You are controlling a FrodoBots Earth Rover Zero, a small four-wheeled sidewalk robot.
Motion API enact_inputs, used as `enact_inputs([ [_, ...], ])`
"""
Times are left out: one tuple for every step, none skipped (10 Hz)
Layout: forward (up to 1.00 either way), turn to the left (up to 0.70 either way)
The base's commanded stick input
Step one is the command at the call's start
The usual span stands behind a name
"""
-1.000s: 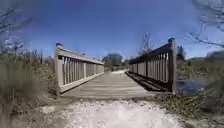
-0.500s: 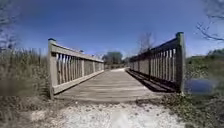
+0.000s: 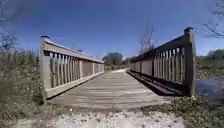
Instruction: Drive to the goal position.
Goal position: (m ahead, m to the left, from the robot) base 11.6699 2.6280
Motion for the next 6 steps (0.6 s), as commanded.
enact_inputs([
  [0.50,0.00],
  [0.50,0.00],
  [0.50,0.00],
  [0.50,-0.06],
  [0.50,-0.20],
  [0.50,-0.41],
])
